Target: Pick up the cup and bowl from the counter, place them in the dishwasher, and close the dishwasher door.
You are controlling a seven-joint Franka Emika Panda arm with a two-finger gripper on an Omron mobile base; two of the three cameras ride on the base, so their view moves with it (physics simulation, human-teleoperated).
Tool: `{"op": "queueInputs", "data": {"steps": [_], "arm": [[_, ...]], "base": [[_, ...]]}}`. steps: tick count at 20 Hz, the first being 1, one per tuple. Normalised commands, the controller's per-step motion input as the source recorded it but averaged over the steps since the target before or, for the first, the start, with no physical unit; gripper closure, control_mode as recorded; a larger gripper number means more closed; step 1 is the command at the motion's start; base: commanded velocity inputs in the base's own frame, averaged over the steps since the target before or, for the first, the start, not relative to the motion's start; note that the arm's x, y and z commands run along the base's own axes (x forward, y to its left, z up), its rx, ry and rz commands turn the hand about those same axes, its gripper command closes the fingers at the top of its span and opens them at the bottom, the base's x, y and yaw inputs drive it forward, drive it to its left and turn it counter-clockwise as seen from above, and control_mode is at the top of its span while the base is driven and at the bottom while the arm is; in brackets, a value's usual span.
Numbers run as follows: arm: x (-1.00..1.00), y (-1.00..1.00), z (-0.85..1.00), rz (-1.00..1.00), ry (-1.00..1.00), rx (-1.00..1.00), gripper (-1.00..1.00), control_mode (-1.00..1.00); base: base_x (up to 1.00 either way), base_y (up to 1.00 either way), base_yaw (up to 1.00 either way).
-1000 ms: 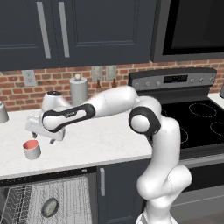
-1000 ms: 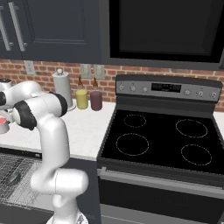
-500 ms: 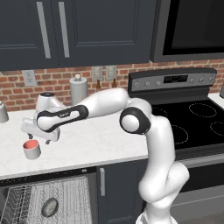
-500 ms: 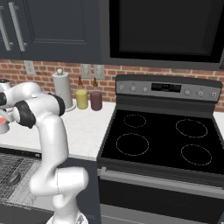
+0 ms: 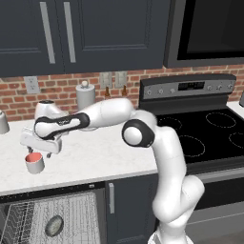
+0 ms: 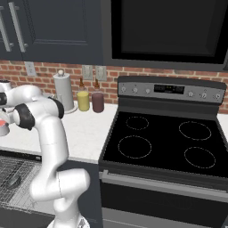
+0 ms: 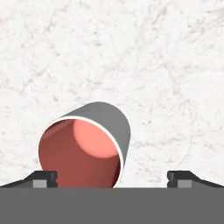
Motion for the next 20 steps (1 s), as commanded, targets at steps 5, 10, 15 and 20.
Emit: {"op": "queueInputs", "data": {"steps": [5,10,15,20], "arm": [[-0.11,-0.02,-0.03,0.00,0.07,0.00,-1.00,-1.00],[0.00,-0.08,-0.04,0.00,0.04,0.00,-1.00,-1.00],[-0.01,-0.12,-0.09,0.00,0.02,0.00,-1.00,-1.00],[-0.08,-0.03,-0.05,0.00,0.00,0.00,-1.00,-1.00]], "base": [[0.00,0.00,0.00],[0.00,0.00,0.00],[0.00,0.00,0.00],[0.00,0.00,0.00]]}}
